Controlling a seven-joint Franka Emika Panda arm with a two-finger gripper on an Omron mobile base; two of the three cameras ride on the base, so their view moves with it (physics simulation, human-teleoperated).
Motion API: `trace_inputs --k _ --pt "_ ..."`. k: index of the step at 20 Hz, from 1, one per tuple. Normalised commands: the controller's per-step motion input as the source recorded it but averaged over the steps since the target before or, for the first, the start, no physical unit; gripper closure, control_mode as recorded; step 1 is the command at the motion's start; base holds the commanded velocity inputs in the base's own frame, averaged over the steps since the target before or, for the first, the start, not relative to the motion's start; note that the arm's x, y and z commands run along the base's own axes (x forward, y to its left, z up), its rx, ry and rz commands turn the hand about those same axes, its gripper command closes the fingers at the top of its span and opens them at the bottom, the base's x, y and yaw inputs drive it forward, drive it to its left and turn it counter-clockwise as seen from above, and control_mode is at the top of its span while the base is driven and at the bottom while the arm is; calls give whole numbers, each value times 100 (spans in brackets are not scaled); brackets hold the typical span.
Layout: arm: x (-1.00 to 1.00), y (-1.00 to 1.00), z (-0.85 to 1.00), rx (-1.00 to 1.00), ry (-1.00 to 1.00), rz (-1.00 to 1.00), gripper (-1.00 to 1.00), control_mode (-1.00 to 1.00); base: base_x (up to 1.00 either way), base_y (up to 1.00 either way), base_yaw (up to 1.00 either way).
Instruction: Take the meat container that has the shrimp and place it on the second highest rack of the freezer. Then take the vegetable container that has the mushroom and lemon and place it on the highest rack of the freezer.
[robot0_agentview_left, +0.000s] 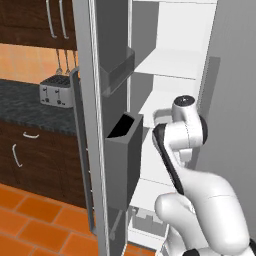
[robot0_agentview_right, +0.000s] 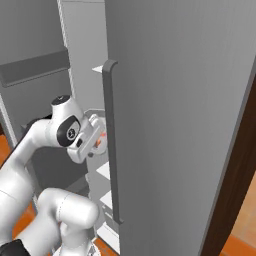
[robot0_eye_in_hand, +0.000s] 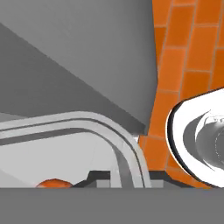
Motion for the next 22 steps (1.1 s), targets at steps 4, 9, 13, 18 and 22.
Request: trace_inputs --k 4,9,13,18,22 --pt "55 4 7 0 0 -17 100 -100 0 0 0" --pt "42 0 1 0 -3 -7 100 -100 0 0 0" --pt "62 0 0 0 -3 -8 100 -100 0 0 0" --pt "64 -4 0 0 -1 -5 100 -100 0 0 0" --pt "57 -23 -3 0 0 -1 100 -100 0 0 0"
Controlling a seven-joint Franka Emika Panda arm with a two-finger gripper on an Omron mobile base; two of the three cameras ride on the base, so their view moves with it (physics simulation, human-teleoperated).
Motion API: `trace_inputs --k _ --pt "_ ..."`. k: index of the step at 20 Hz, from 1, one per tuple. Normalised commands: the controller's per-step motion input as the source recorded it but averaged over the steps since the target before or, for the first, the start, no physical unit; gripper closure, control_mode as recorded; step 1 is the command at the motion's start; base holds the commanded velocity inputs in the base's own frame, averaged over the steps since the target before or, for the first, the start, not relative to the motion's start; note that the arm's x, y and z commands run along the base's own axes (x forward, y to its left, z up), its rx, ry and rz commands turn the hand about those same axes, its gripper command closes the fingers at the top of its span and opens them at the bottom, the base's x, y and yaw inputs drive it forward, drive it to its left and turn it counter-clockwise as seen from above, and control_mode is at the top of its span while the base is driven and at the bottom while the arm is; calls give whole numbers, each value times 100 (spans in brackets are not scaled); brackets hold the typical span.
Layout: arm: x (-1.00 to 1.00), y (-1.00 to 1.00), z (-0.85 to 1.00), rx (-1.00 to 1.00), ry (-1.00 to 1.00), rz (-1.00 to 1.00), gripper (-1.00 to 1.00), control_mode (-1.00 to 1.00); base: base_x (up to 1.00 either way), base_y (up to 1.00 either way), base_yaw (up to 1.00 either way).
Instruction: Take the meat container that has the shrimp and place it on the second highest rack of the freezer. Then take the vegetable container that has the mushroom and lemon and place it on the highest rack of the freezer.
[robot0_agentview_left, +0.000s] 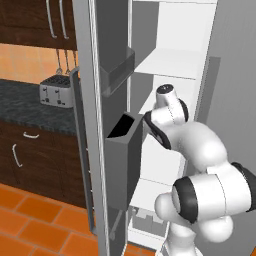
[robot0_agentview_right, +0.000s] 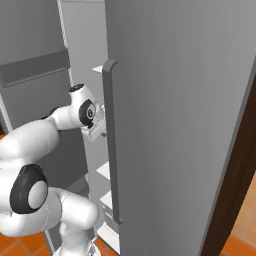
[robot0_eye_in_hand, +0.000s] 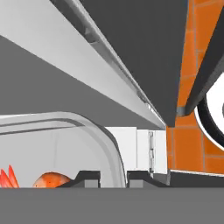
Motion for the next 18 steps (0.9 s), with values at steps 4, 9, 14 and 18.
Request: trace_inputs --k 4,9,14,18 --pt "58 -20 -15 0 0 -1 100 -100 0 0 0" --pt "72 -2 -18 0 0 0 100 -100 0 0 0" --pt "54 -4 -45 0 0 0 100 -100 0 0 0" --pt "50 -2 -40 0 0 0 100 -100 0 0 0"
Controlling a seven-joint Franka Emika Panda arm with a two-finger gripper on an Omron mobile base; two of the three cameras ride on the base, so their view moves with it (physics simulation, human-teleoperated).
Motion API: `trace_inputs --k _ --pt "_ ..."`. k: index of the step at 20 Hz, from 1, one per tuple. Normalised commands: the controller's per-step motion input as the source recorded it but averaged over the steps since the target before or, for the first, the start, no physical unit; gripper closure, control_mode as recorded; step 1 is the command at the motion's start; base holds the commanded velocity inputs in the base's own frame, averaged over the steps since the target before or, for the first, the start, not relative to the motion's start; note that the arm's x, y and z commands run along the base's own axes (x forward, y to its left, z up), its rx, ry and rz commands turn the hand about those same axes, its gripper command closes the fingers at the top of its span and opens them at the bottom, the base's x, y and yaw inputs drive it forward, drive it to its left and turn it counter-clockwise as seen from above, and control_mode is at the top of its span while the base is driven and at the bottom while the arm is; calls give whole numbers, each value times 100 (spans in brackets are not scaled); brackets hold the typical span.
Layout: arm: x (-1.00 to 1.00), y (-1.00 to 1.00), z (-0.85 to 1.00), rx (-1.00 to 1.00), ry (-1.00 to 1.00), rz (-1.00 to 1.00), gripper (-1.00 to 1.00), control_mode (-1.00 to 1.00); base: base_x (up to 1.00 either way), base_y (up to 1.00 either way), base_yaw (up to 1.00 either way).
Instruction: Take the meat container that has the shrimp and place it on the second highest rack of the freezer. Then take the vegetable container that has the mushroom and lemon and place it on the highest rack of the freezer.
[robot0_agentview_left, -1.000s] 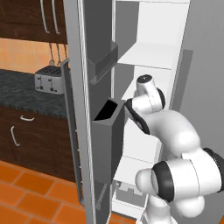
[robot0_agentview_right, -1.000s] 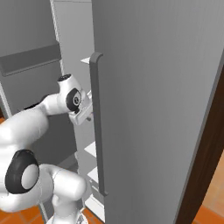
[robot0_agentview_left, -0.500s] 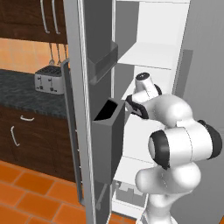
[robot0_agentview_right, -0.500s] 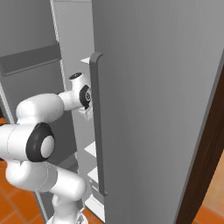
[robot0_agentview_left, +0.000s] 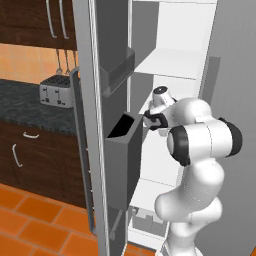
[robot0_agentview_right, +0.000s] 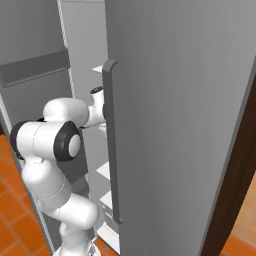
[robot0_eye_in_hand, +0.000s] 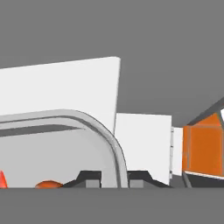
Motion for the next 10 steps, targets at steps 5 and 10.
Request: trace_inputs --k 5,10 --pt "74 -1 -2 0 0 0 100 -100 0 0 0" --pt "43 -1 -11 0 0 0 100 -100 0 0 0"
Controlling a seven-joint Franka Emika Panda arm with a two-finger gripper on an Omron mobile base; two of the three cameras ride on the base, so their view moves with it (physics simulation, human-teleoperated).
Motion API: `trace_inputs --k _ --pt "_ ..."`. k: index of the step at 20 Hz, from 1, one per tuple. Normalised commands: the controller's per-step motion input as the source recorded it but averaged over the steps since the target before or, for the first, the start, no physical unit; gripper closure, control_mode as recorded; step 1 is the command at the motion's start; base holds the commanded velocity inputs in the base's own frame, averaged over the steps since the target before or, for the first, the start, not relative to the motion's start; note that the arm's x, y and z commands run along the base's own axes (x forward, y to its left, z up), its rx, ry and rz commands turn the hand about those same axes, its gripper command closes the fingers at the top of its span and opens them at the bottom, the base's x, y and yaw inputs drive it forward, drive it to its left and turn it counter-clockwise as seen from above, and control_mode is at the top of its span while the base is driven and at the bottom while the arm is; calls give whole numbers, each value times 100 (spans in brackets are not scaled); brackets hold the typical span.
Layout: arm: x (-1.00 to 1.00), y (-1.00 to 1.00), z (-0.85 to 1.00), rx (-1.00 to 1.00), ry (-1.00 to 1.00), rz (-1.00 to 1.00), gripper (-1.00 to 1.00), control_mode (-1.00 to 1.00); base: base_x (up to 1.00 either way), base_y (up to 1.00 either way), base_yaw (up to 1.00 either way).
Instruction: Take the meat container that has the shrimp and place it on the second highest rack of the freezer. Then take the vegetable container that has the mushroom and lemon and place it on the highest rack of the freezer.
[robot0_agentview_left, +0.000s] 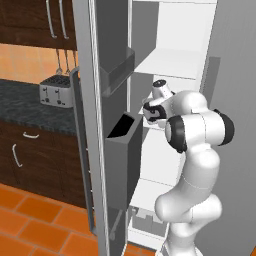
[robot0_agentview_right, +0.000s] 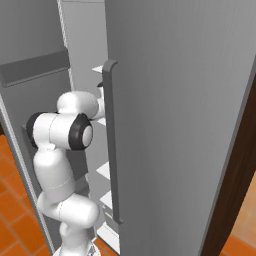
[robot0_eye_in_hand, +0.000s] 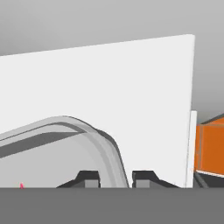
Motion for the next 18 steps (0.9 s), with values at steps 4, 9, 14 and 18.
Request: trace_inputs --k 4,9,14,18 --pt "21 0 -18 0 -2 -4 100 -100 0 0 0" --pt "14 0 -10 0 -2 -11 100 -100 0 0 0" --pt "0 0 0 0 -1 -1 100 -100 0 0 0" --pt "0 0 0 0 0 0 -100 -100 0 0 0"
